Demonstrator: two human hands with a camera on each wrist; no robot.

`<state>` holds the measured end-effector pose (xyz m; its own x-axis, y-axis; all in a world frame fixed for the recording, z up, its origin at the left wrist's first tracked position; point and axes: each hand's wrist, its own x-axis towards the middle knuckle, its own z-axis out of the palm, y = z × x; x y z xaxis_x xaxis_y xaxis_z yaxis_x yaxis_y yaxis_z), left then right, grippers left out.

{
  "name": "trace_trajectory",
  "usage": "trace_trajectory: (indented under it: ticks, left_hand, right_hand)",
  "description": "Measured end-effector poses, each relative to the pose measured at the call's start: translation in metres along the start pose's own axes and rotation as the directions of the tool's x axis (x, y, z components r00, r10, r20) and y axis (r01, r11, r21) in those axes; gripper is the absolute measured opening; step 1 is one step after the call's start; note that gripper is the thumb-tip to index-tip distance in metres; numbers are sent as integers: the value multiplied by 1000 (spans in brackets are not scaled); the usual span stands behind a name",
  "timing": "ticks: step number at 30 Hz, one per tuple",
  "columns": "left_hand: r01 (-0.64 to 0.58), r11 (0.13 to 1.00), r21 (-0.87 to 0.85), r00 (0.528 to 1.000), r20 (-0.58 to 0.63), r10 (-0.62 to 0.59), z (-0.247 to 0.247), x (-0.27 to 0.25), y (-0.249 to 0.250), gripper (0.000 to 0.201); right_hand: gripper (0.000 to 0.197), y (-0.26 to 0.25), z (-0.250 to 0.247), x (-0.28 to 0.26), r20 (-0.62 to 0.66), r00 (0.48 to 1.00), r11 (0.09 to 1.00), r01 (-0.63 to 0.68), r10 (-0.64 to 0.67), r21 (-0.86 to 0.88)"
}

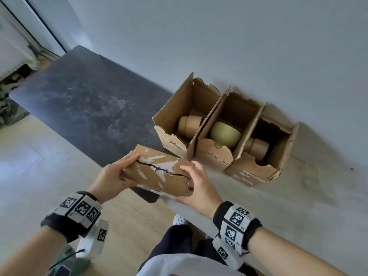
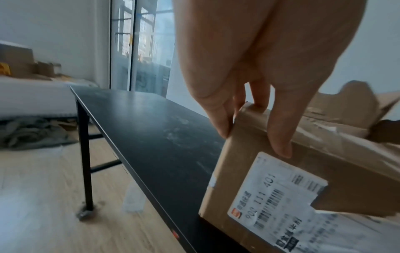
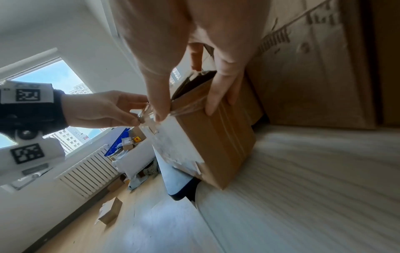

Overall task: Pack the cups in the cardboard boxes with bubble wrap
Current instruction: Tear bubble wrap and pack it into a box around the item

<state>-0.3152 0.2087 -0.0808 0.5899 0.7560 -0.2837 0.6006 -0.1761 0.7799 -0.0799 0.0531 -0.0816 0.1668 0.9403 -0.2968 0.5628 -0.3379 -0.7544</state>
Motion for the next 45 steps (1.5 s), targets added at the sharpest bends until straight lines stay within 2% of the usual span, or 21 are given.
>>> trace_trajectory:
  ticks: [6,10,12,14,17,20,22,26,32,34,36,38,40,42,45]
  left_hand:
    - [-78,989,127,997,14,77,-31,42,-11,86]
    - [-170,950,262,983,107,146,-36,60,-1,80]
    - [-223,912,343,972,148,182,-37,67,3,80]
    - [-297,836,461,953,204,225,-37,73,5,82]
    - [-377,671,639,926,284,251,-35,77,4,76]
    - [-391,506,769,920,326,216,-31,76,-2,66]
    - [-381,463,800,925,329,192,-27,74,-7,65]
    - [-370,447,814,929,320,186,-23,75,-9,66]
    - [-340,451,825,940,310,141,-20,72,5,66]
    - [-302,489,818,952,280,119,-20,66,10,73]
    - [-252,576,778,967,227,117,-20,59,17,90]
    - [-198,659,726,980,149,130,-20,50,28,98]
    - [-164,720,674,984,60,168,-14,38,41,101]
    - [-182,750,636,967,-23,254,-7,27,56,102]
    - [-317,734,601,888,-85,452,13,15,88,85]
  right_hand:
    - [83,-5,10,26,-21,998,998,58,-58,-15]
    - [80,-7,11,26,-114,988,965,69,-100,-253]
    - [76,-8,8,27,-189,961,911,111,-200,-398]
    - [79,-9,3,29,-178,933,842,184,-312,-508]
    - [77,-8,-1,35,-56,894,711,314,-444,-629]
    - [65,-7,0,36,16,883,617,340,-468,-710]
    - [62,-5,3,34,17,892,620,328,-452,-713]
    - [60,-6,6,33,11,914,653,299,-406,-695]
    - [59,-13,-2,36,111,952,688,285,-286,-667]
    - [59,-19,-4,35,104,947,685,292,-302,-668]
    - [57,-24,-11,30,86,936,712,316,-340,-627]
    - [56,-24,-18,18,71,934,764,328,-350,-556]
    - [54,-19,-28,-3,30,938,819,315,-344,-479]
    - [48,-14,-41,-29,-68,928,860,309,-365,-406]
    - [41,6,-76,-61,-330,847,871,267,-417,-413]
